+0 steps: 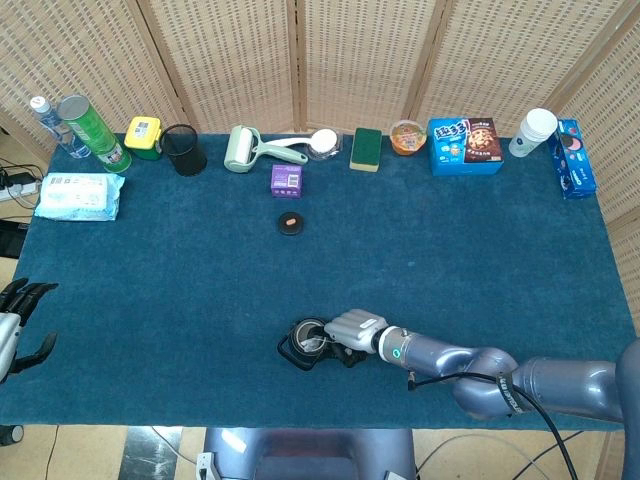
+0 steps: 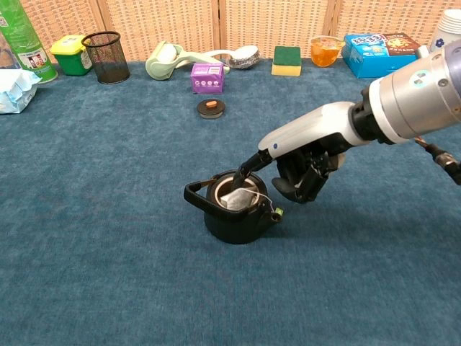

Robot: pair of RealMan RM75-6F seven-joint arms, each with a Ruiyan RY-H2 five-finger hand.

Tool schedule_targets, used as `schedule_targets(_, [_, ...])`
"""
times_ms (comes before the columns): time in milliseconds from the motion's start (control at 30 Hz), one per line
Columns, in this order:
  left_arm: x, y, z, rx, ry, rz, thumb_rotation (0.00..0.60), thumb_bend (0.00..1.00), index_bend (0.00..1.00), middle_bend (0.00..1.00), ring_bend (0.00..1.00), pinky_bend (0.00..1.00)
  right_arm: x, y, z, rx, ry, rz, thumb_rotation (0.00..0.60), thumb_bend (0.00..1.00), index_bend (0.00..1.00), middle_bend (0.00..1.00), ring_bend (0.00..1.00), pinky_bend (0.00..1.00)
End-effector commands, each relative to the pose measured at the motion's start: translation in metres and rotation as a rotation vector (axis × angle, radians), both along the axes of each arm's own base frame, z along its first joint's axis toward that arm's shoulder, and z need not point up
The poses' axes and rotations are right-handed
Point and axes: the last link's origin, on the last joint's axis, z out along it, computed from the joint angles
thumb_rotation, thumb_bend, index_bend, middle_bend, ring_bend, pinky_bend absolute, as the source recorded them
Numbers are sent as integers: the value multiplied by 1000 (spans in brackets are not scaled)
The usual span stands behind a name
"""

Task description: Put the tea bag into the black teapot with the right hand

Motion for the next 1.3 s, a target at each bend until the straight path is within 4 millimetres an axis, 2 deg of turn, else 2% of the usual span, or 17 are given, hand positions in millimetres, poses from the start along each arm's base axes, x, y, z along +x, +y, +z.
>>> schedule_targets(33, [-1,0,0,0,0,1,600,450,158,181,84,162,0,-4,0,-16,-3,-7,600,899,134,1000,1000,1000])
schedule_targets(233, [-2,0,0,-1,-1,2,600,450,157,181,84,162,0,-6,4,-31,2,-14,600,898,134,1000,1000,1000])
schedule_targets(600, [-2,1,-2,-3,-10,-3,600,451,157,181,85,162,7,10,13,1,7,9,600,898,134,1000,1000,1000])
schedule_targets(933, [-3,1,-2,-4,-11,-5,600,449,157,181,84,162,10,15,18,7,7,11,600,899,134,1000,1000,1000])
schedule_targets(1300, [-3,1,-2,-5,-12,-6,600,450,157,181,84,162,15,13,26,-11,-1,10,600,892,134,1000,1000,1000])
